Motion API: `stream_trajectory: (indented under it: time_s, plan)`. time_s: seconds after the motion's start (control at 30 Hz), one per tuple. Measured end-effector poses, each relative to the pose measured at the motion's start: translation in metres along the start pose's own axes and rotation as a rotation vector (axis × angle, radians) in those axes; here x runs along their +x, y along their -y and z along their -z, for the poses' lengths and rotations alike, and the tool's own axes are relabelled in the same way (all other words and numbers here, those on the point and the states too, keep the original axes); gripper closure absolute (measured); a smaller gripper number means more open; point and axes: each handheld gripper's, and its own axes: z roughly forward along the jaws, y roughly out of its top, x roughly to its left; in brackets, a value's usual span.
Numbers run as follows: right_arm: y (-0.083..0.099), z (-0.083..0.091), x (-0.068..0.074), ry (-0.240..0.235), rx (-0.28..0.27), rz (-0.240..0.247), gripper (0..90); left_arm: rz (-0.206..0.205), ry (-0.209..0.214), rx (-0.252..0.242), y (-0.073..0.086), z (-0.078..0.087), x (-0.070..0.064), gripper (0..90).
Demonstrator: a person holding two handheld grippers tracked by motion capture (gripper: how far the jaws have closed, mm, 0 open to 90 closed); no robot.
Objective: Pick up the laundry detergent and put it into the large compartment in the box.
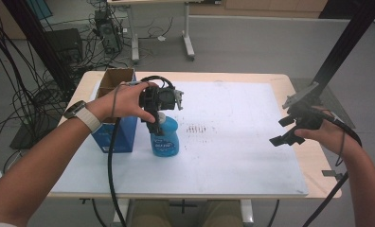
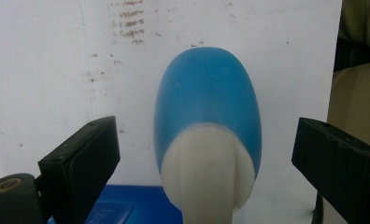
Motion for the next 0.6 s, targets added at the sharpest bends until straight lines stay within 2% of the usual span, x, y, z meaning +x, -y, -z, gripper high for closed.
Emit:
stream_trajectory:
  time_s: [0.6]
  plan:
    - [-0.0012,-0.0003,0.0005,0.000,0.003,0.000,7.0,-0.002,-0.009,0.001,0.0010,0.0001,0.0000,8.1]
